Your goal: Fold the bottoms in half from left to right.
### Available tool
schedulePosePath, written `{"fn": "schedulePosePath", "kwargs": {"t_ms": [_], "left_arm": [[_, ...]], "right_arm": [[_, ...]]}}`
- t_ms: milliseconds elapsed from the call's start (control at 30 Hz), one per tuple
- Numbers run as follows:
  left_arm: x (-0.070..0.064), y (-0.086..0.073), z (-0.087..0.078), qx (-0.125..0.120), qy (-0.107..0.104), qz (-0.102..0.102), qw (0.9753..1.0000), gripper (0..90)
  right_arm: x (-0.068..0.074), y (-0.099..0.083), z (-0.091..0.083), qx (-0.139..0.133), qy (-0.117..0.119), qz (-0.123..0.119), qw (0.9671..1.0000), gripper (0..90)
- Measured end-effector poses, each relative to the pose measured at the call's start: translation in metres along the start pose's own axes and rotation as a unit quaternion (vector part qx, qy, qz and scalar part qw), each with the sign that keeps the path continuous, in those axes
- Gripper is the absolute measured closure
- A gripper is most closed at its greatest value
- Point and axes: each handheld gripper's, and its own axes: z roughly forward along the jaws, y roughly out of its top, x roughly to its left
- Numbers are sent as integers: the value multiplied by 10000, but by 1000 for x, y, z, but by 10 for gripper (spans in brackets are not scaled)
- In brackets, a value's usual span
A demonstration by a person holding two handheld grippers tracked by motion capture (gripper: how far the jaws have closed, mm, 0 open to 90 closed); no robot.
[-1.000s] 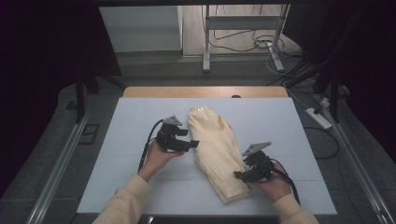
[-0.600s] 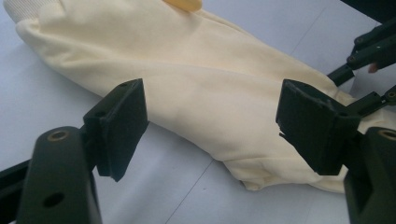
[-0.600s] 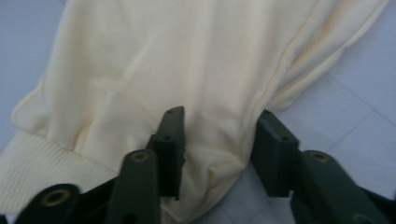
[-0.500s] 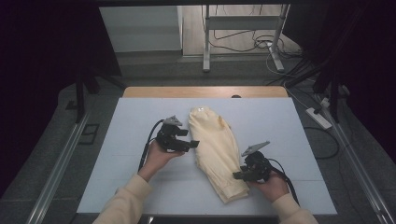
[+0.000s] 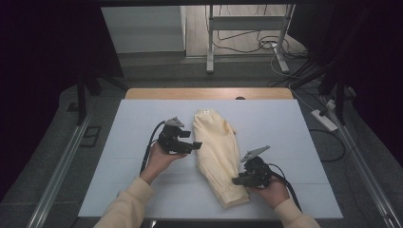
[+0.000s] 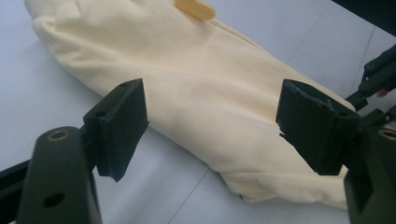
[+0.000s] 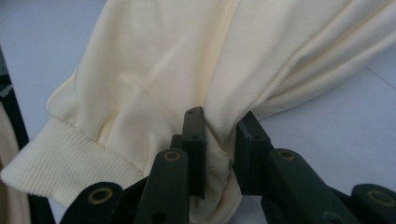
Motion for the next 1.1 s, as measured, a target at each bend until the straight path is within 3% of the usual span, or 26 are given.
{"fn": "schedulePosePath", "kwargs": {"t_ms": [533, 767, 967, 1033, 1100], "left_arm": [[0, 0, 0, -2, -38, 7, 10000, 241], [1, 0, -1, -6, -24, -8, 10000, 241], [1, 0, -1, -15, -26, 5, 10000, 241], [2, 0, -2, -19, -23, 4, 10000, 241], [2, -1, -2, -16, -18, -1, 10000, 241]], "right_arm": [[36, 11, 20, -84, 282, -287, 9992, 755], [39, 11, 22, -83, 370, -354, 9987, 754], [41, 11, 21, -92, 225, -602, 9979, 705], [40, 11, 18, -129, 115, -690, 9975, 644], [39, 11, 15, -304, -140, -743, 9967, 542]]}}
